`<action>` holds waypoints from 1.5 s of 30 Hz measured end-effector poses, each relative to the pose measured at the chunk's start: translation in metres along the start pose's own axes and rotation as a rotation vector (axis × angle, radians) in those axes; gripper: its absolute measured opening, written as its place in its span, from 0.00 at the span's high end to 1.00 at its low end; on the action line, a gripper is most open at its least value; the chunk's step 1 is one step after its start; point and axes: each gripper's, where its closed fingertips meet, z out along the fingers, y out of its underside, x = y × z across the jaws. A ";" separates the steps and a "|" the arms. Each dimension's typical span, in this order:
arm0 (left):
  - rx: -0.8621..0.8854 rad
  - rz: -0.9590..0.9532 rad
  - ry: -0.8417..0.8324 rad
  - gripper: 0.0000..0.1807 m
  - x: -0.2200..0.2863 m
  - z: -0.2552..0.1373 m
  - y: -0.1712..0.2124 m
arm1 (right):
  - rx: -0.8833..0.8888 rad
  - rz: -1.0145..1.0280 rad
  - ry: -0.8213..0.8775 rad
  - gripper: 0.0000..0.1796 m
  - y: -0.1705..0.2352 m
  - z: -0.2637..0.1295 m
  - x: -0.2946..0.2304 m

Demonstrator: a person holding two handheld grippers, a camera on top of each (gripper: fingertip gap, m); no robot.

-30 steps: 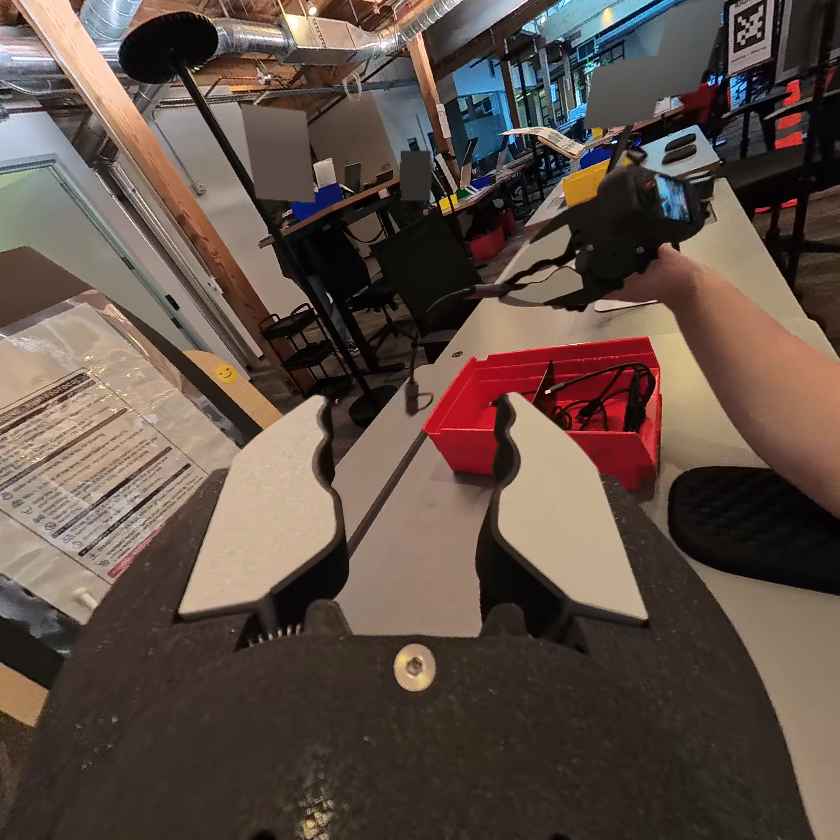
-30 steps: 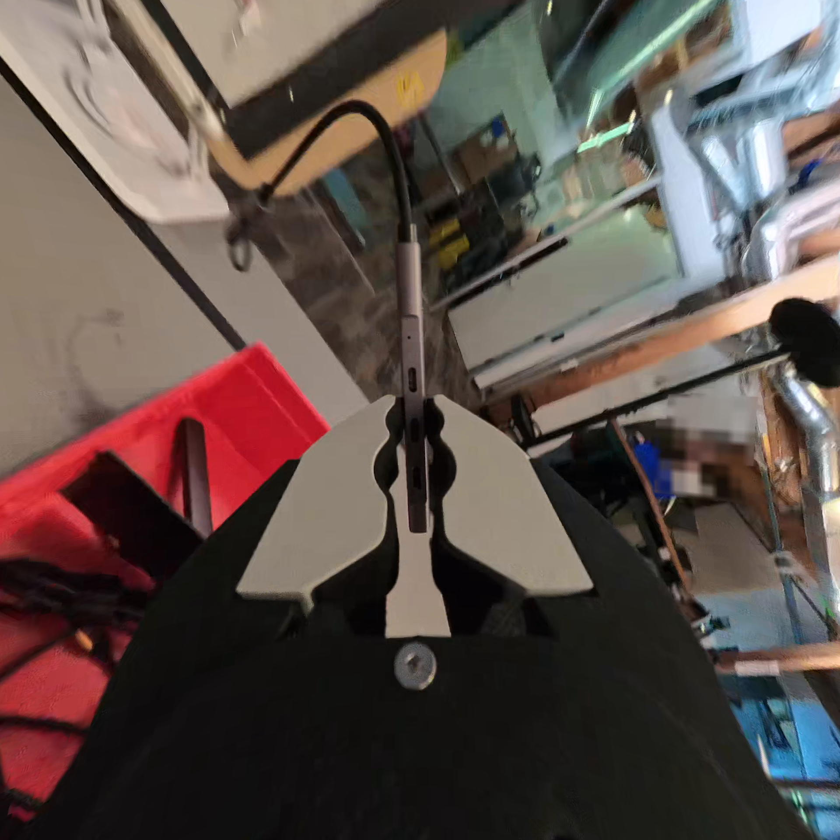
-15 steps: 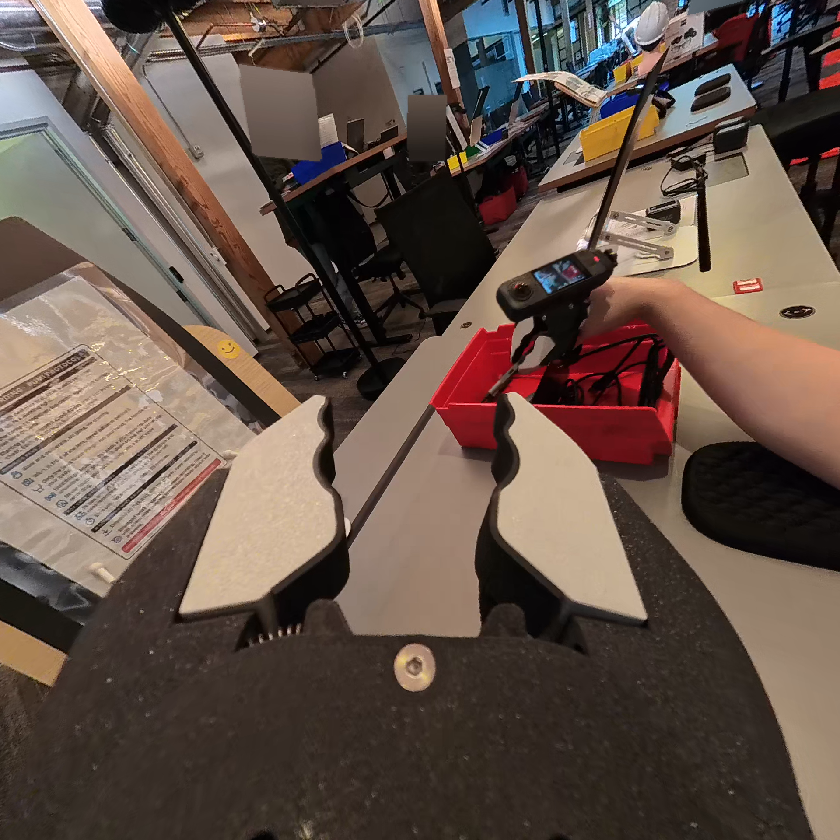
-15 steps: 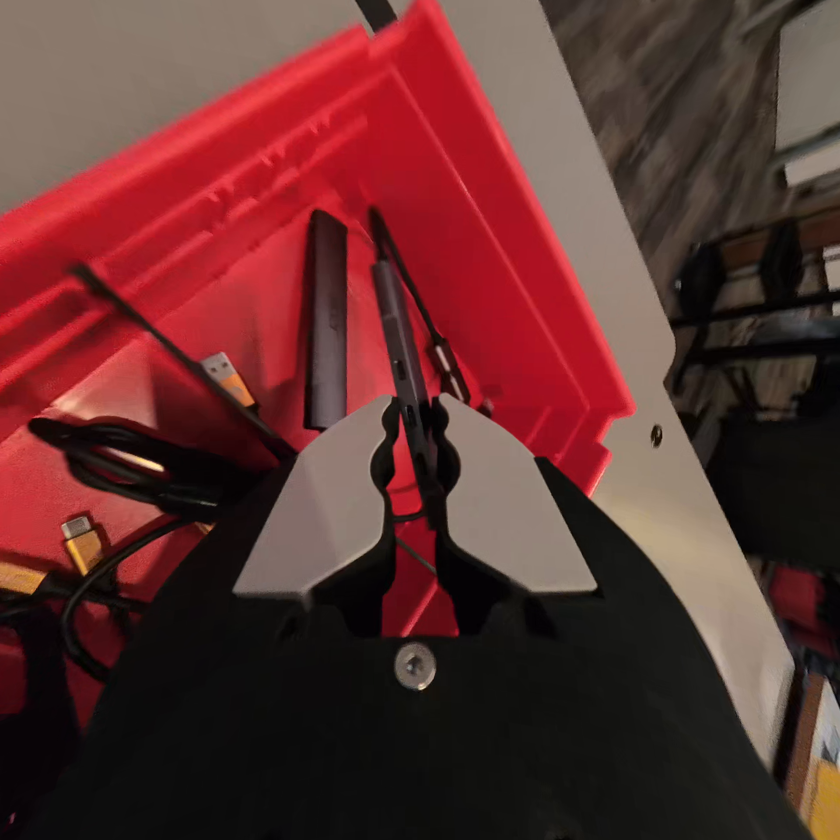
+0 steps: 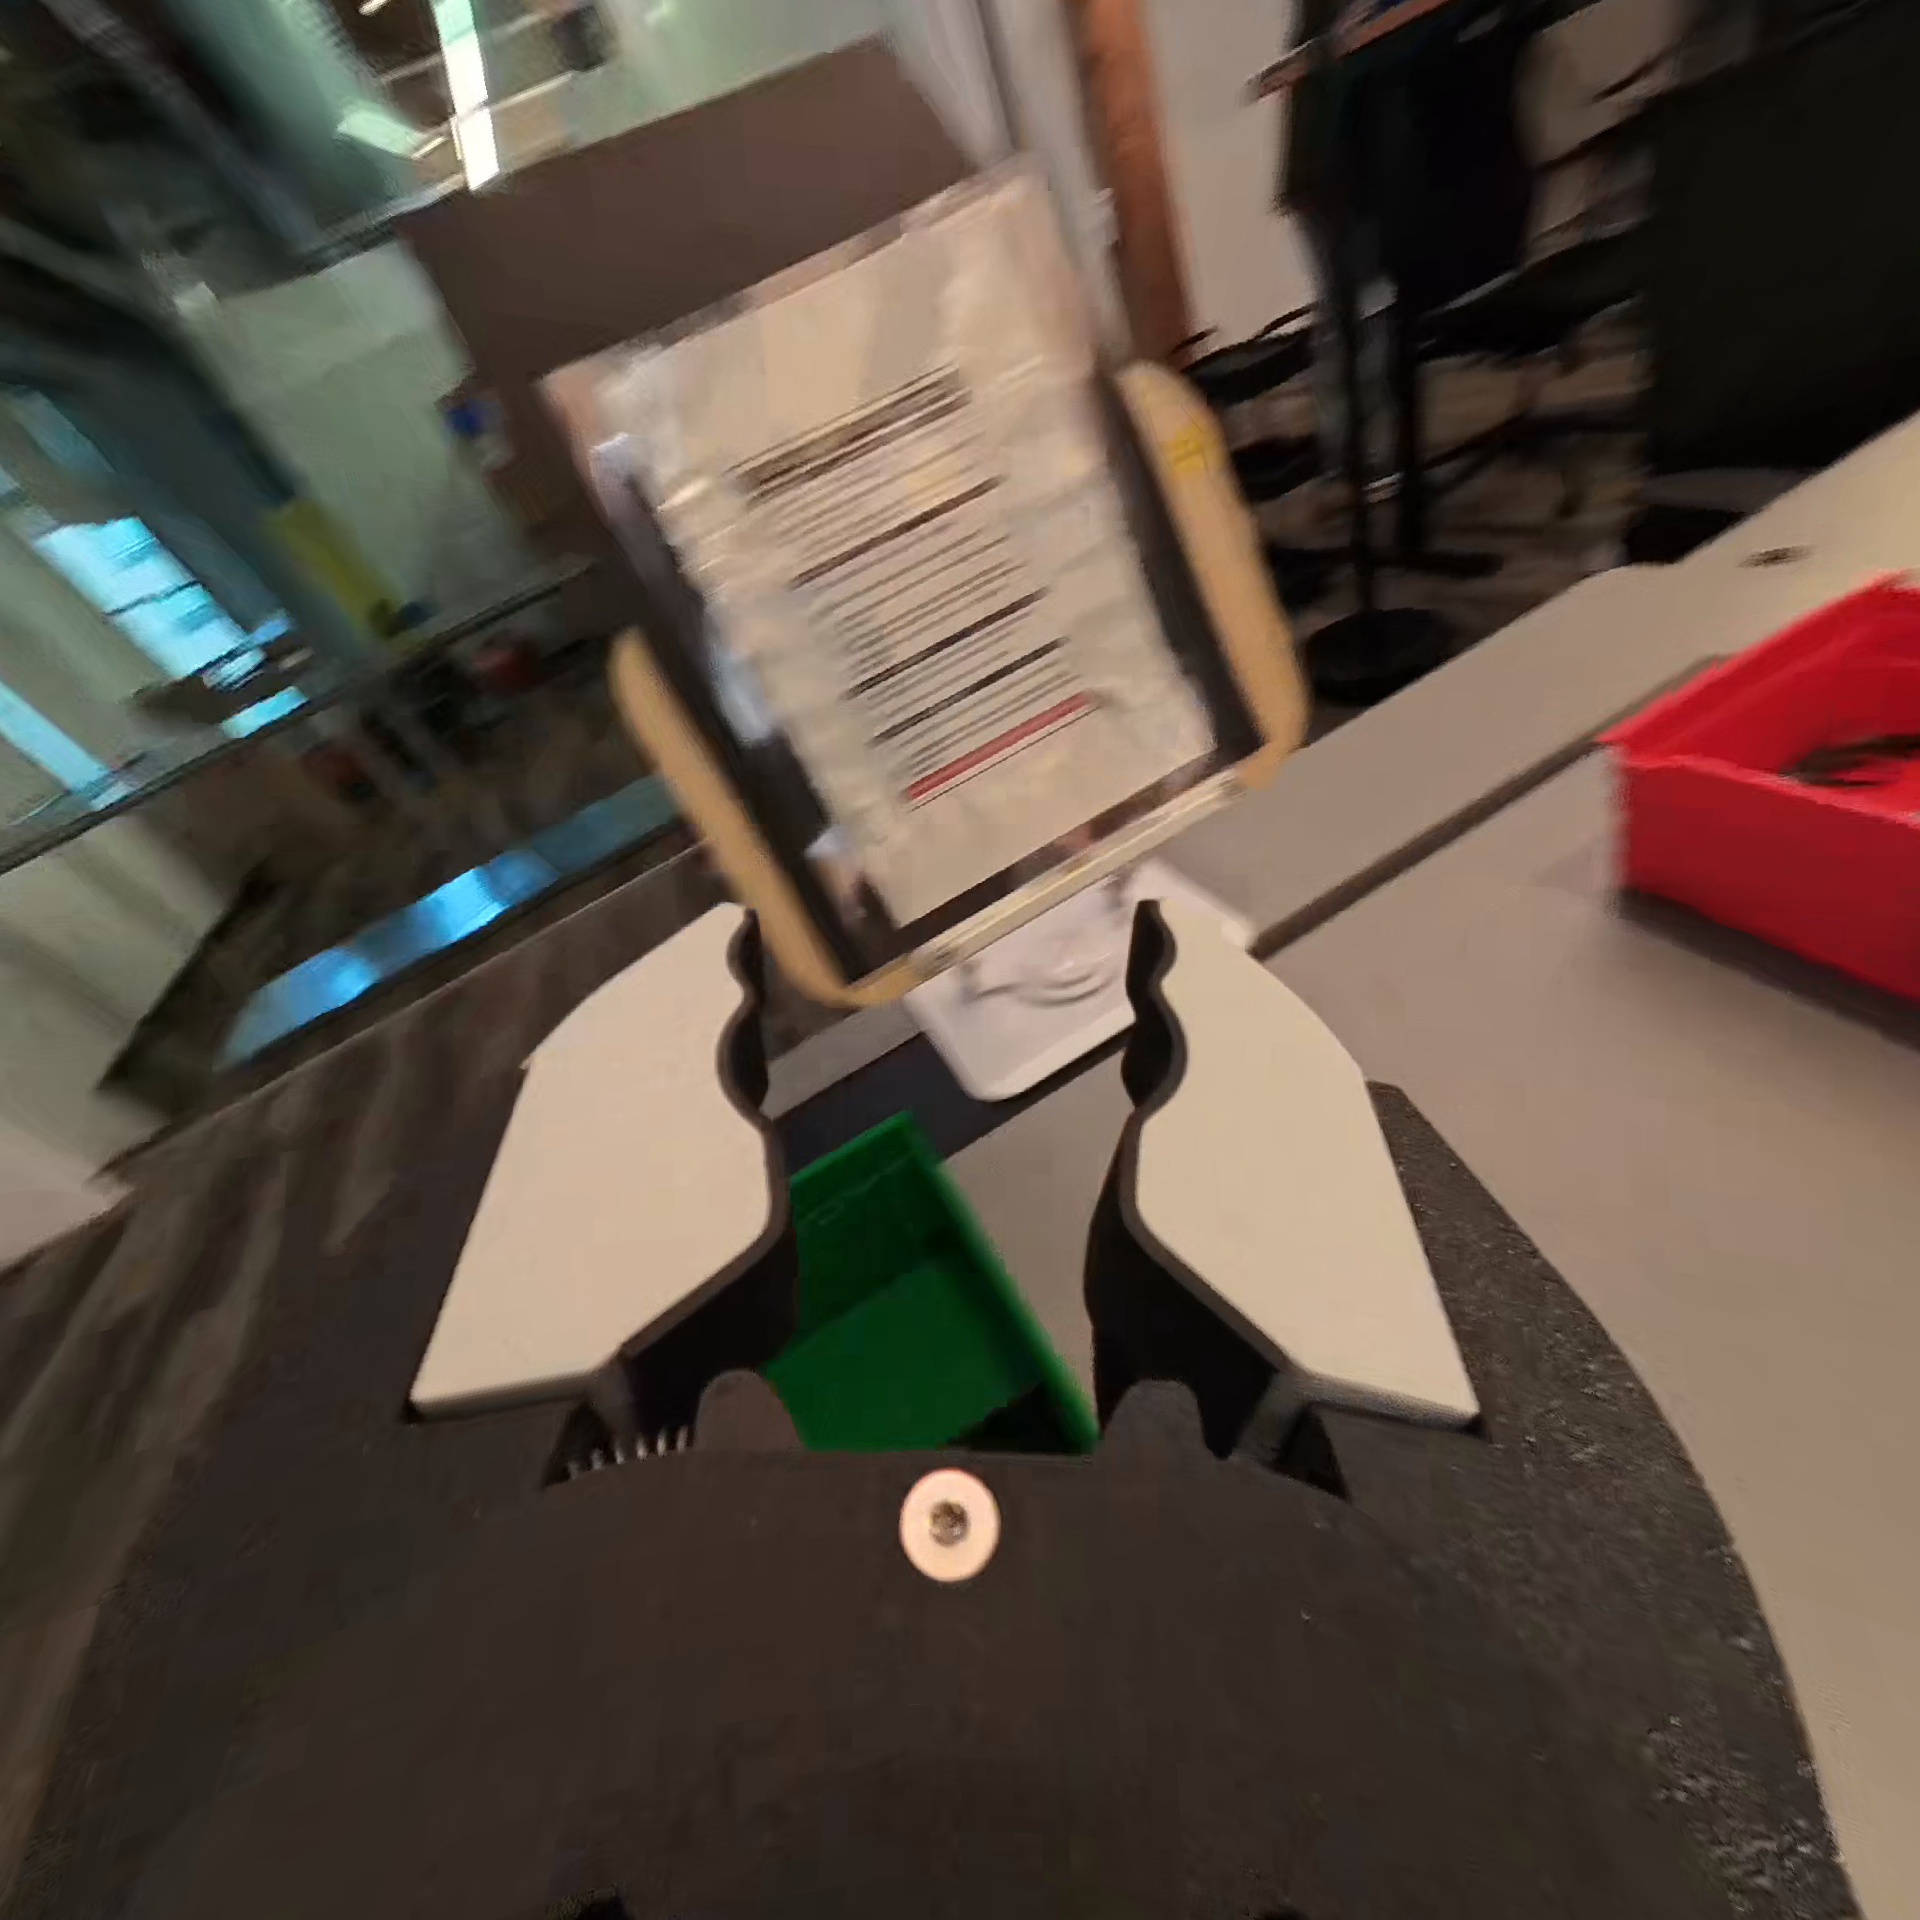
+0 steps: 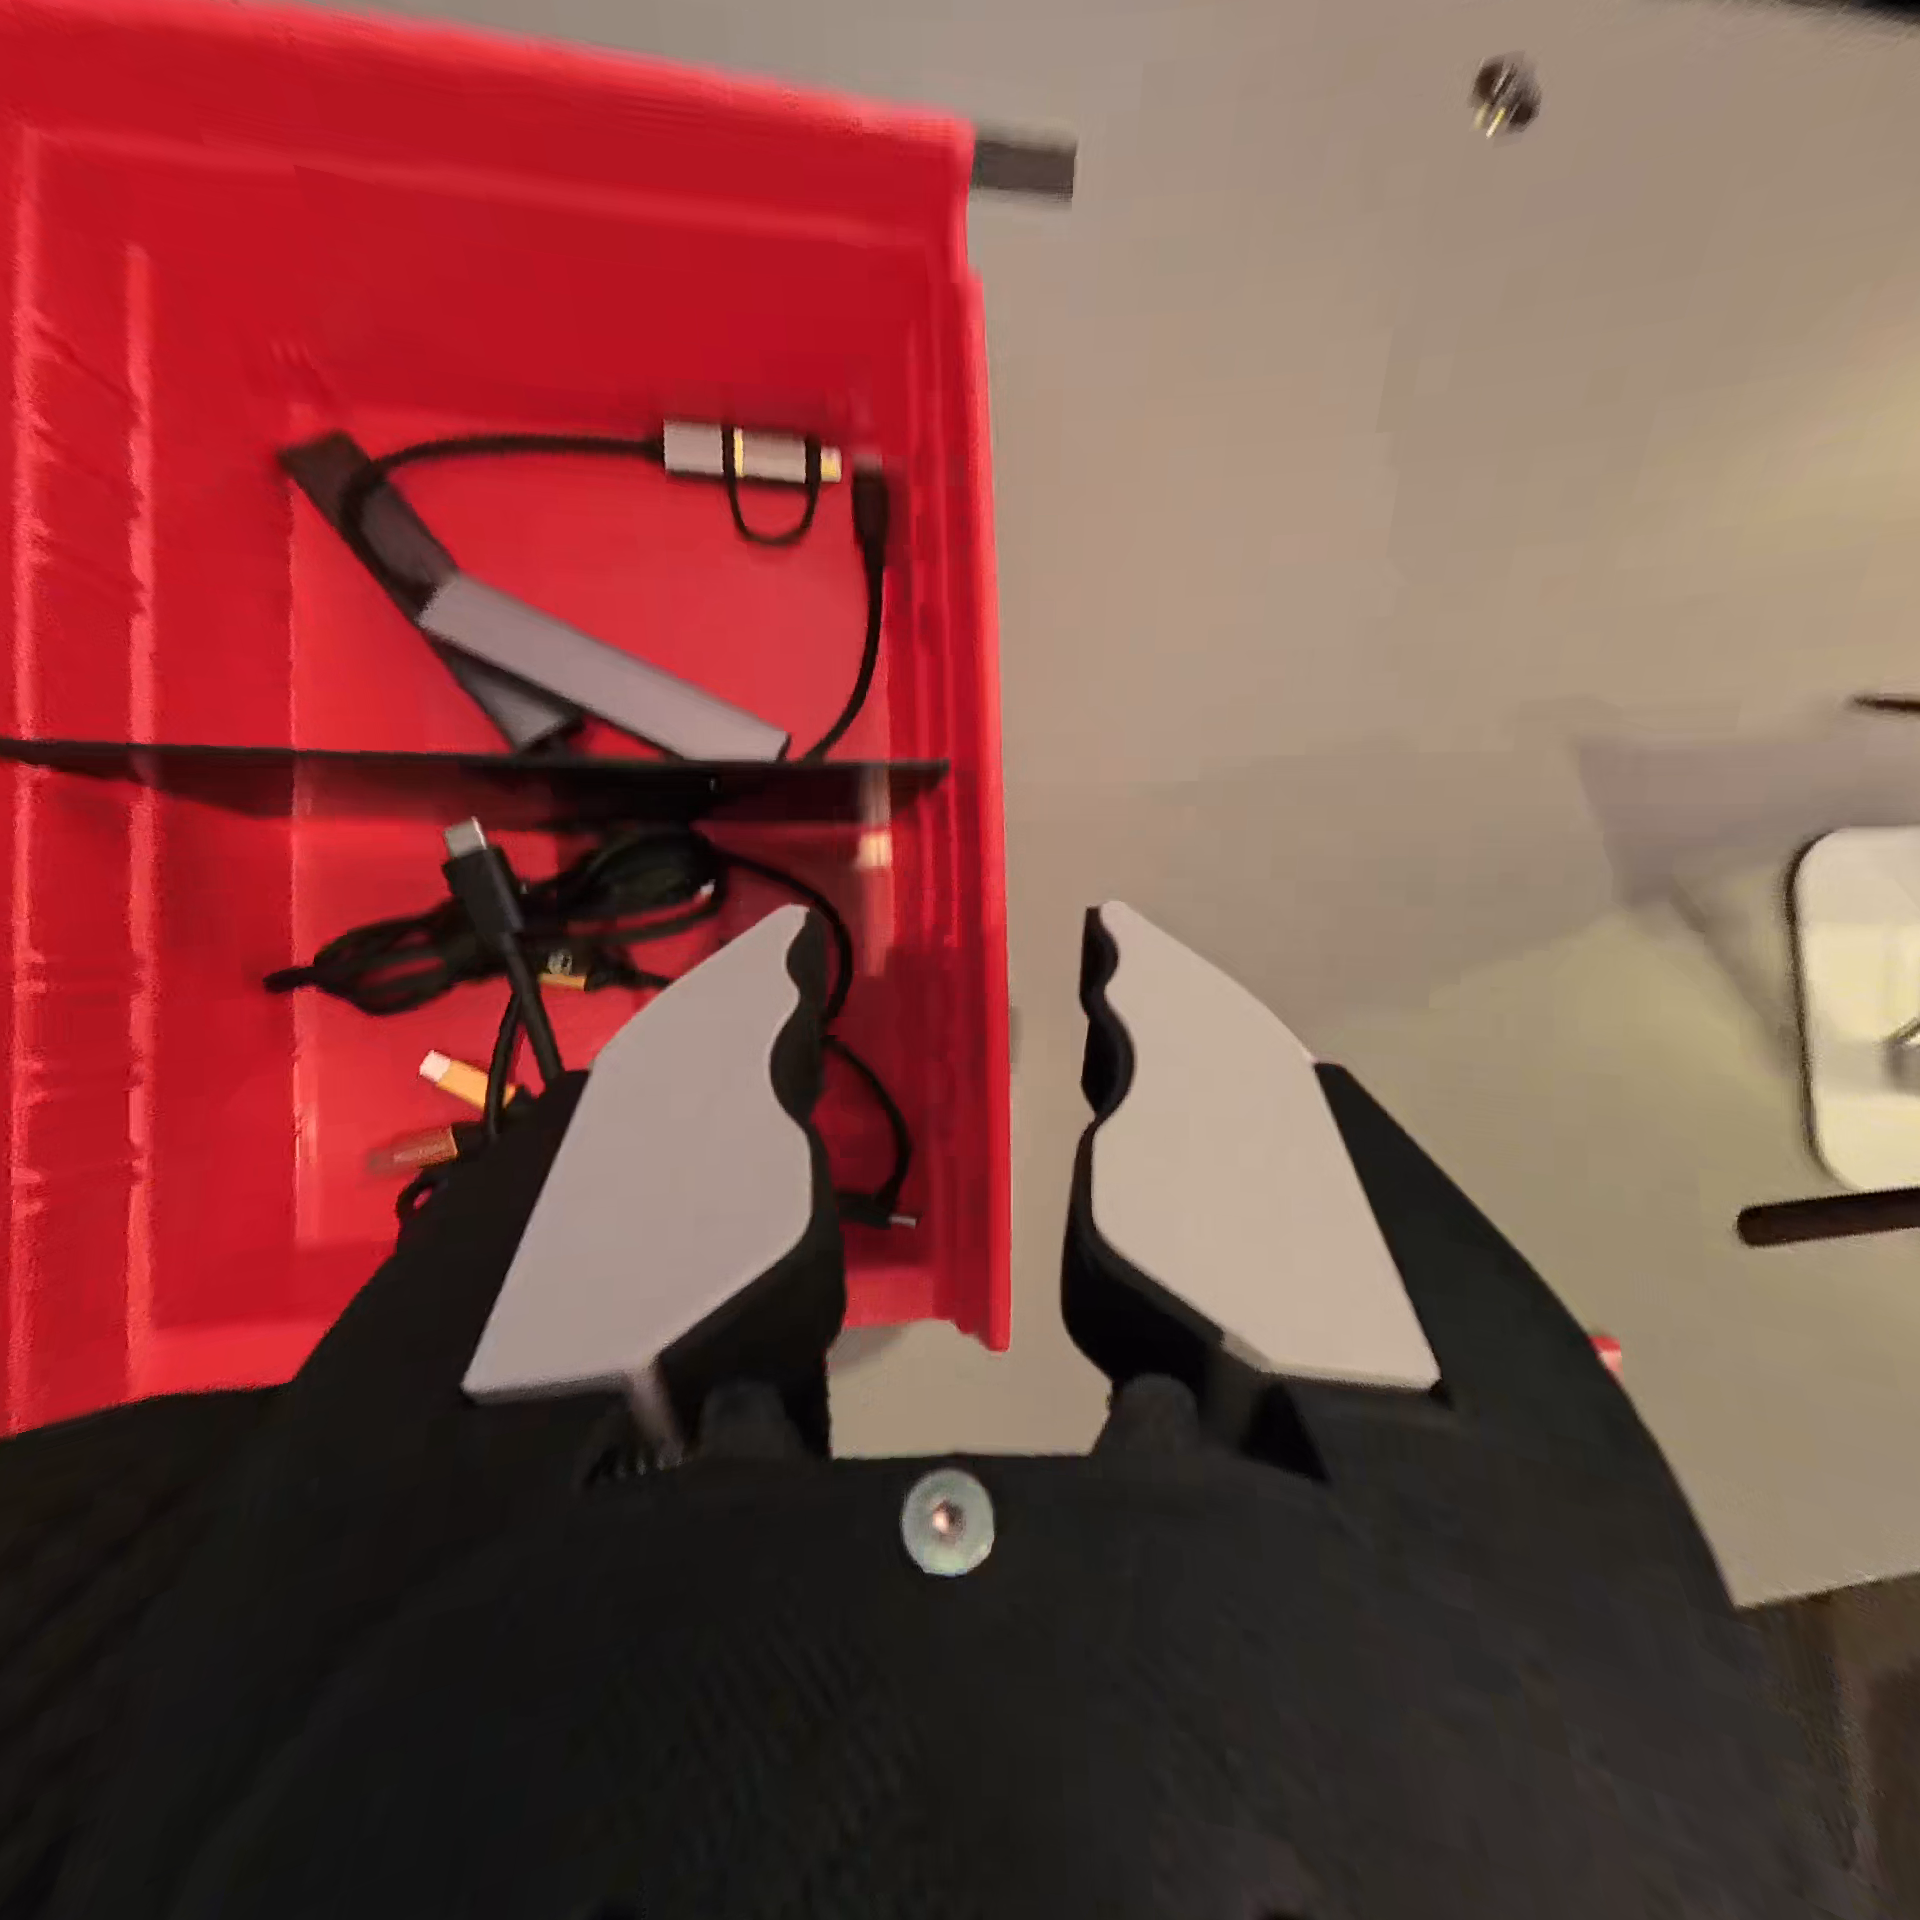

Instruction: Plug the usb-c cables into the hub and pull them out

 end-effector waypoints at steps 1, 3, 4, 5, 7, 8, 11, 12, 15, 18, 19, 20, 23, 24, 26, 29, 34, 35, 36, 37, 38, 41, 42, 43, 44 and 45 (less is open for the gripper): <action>-0.049 -0.017 -0.086 0.63 -0.023 -0.006 0.011 | -0.029 0.005 -0.008 0.73 0.006 0.005 0.001; -0.154 -0.109 -0.214 0.63 -0.062 -0.022 0.037 | -0.089 0.020 -0.026 0.73 0.019 0.018 0.004; -0.212 -0.180 -0.267 0.62 -0.079 -0.032 0.053 | -0.136 0.037 -0.042 0.75 0.027 0.025 0.004; -0.270 -0.244 -0.309 0.62 -0.094 -0.042 0.069 | -0.182 0.051 -0.073 0.77 0.036 0.031 0.001; -0.374 -0.332 -0.359 0.61 -0.117 -0.061 0.102 | -0.239 0.084 -0.146 0.80 0.048 0.041 -0.006; -0.425 -0.370 -0.383 0.60 -0.128 -0.069 0.119 | -0.258 0.097 -0.166 0.81 0.051 0.046 -0.006; -0.606 -0.513 -0.379 0.60 -0.141 -0.086 0.172 | -0.340 0.155 -0.251 0.89 0.060 0.058 -0.014; -0.667 -0.569 -0.344 0.62 -0.138 -0.087 0.188 | -0.369 0.161 -0.245 0.91 0.064 0.060 -0.013; -0.789 -0.700 -0.220 0.65 -0.125 -0.077 0.223 | -0.407 0.113 -0.220 0.94 0.067 0.060 -0.014; -0.944 -0.718 -0.173 0.65 -0.118 -0.071 0.257 | -0.437 0.079 -0.229 0.96 0.070 0.059 -0.019; -0.992 -0.710 -0.164 0.65 -0.116 -0.070 0.267 | -0.442 0.069 -0.241 0.96 0.070 0.058 -0.022; -1.032 -0.699 -0.159 0.65 -0.115 -0.068 0.276 | -0.445 0.056 -0.254 0.96 0.071 0.057 -0.025; -1.100 -0.686 -0.166 0.69 -0.118 -0.062 0.299 | -0.459 -0.036 -0.293 0.95 0.073 0.055 -0.035; -1.110 -0.704 -0.159 0.69 -0.118 -0.060 0.304 | -0.465 -0.072 -0.295 0.94 0.073 0.054 -0.039; -1.135 -0.738 -0.150 0.73 -0.117 -0.058 0.316 | -0.488 -0.099 -0.279 0.94 0.071 0.055 -0.042; -1.189 -0.777 -0.121 0.79 -0.111 -0.059 0.331 | -0.496 -0.132 -0.302 0.94 0.066 0.056 -0.055; -1.260 -0.722 -0.101 0.85 -0.103 -0.058 0.336 | -0.557 -0.210 -0.328 0.93 0.063 0.052 -0.083; -1.272 -0.706 -0.085 0.86 -0.099 -0.056 0.335 | -0.580 -0.225 -0.337 0.93 0.063 0.050 -0.090; -1.284 -0.689 -0.067 0.87 -0.094 -0.055 0.333 | -0.602 -0.241 -0.340 0.93 0.064 0.048 -0.097; -1.299 -0.668 -0.044 0.88 -0.089 -0.052 0.332 | -0.622 -0.259 -0.342 0.92 0.064 0.047 -0.104; -1.315 -0.645 -0.015 0.89 -0.082 -0.050 0.330 | -0.640 -0.278 -0.336 0.92 0.064 0.045 -0.110; -1.381 -0.562 0.083 0.90 -0.057 -0.047 0.325 | -0.689 -0.325 -0.317 0.92 0.063 0.041 -0.128; -1.410 -0.522 0.104 0.90 -0.051 -0.047 0.324 | -0.702 -0.339 -0.317 0.92 0.062 0.040 -0.135; -1.437 -0.481 0.121 0.89 -0.044 -0.047 0.322 | -0.705 -0.354 -0.316 0.92 0.061 0.040 -0.142; -1.458 -0.449 0.138 0.86 -0.038 -0.047 0.320 | -0.705 -0.374 -0.314 0.91 0.059 0.039 -0.149; -1.475 -0.422 0.153 0.84 -0.033 -0.046 0.318 | -0.705 -0.389 -0.315 0.91 0.057 0.039 -0.157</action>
